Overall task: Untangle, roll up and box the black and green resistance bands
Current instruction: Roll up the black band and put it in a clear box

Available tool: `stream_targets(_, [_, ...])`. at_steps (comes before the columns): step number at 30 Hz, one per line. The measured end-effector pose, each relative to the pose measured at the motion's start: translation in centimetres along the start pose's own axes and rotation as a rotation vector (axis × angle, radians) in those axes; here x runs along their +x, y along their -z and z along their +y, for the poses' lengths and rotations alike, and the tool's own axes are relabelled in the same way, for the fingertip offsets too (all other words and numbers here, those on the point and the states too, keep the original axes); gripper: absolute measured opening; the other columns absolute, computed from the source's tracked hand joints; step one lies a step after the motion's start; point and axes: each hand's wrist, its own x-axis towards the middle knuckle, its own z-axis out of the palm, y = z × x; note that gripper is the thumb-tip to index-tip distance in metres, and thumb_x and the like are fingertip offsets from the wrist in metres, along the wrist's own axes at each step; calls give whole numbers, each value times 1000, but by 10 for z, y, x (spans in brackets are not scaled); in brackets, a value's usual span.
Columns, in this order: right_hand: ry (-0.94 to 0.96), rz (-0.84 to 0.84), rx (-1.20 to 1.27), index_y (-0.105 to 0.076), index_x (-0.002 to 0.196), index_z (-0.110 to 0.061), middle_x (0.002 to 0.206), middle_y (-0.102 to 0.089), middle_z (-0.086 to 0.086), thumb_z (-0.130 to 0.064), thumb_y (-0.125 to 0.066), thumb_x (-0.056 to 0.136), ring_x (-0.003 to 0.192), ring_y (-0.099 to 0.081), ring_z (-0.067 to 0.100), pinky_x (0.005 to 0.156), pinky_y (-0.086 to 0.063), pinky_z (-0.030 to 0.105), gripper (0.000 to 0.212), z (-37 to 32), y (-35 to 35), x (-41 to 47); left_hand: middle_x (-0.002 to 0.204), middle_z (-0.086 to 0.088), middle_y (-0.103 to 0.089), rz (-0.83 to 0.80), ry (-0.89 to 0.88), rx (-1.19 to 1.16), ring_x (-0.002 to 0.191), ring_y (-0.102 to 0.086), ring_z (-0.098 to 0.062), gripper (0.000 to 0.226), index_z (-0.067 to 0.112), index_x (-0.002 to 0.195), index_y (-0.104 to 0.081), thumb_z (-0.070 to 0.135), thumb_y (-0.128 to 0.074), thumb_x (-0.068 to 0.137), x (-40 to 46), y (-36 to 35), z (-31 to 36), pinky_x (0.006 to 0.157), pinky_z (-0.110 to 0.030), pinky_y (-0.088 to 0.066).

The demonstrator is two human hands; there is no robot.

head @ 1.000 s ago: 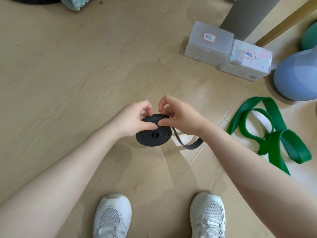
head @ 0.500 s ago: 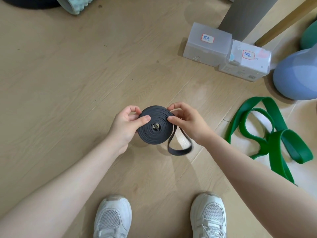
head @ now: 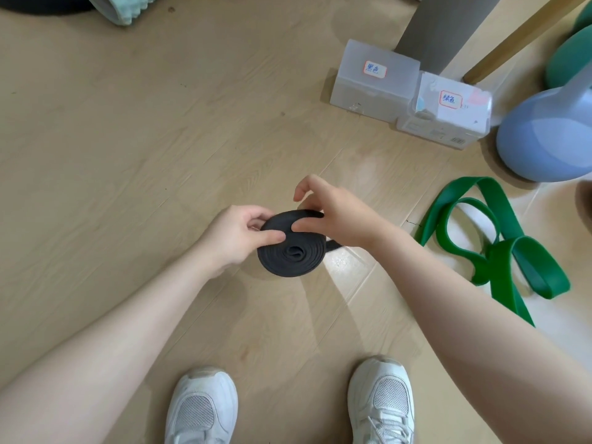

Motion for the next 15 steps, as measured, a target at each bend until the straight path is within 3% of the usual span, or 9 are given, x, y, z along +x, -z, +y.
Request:
stream_targets(3, [-20,-14,131,-46,104,-28,105,-59,-3,-19,-66,85,83,-58,8,65,-47,10,29,7,1,-3,83,4,-71,76,-14,-206,74,-67,-8,22,27,87,-65,7,-69,80,-1,0,-5,71,-22,-51])
stream_targets(5, [-12,12,233,-47,100,-37,107,-61,-2,-16,-64,86,85,-63,15,75,-52,21,31,11,1,-6,76,9,-70,113,-38,-264,67,-65,-1,22,26,86,-65,5,-67,80,-1,-1,-4,63,-15,-49])
stream_targets(7, [-19,84,278,-49,98,-36,102,-61,-7,-14,-64,86,84,-64,20,76,-52,25,29,13,2,-9,78,9,-70,131,-43,-307,67,-65,1,21,25,89,-65,5,-66,82,-1,-4,-3,59,-12,-48])
stream_targets(9, [-34,157,272,-50,97,-31,97,-62,-10,-14,-65,85,84,-65,19,75,-51,24,25,14,1,-10,83,7,-70,170,-38,-317,72,-66,-2,21,26,90,-65,6,-66,82,0,-7,-2,64,-15,-50])
stream_targets(12, [-96,261,279,-54,89,-26,97,-66,-3,-13,-66,83,88,-66,21,82,-53,34,19,20,-11,-8,88,5,-70,271,-44,-217,83,-67,-10,19,25,94,-67,11,-69,81,1,-15,-5,78,-24,-51])
stream_targets(15, [-162,256,272,-58,86,-22,96,-69,3,-9,-67,82,89,-65,21,83,-52,36,16,25,-21,-6,88,9,-69,260,-2,-107,84,-65,-8,20,20,100,-66,13,-69,82,-1,-22,-12,81,-24,-51])
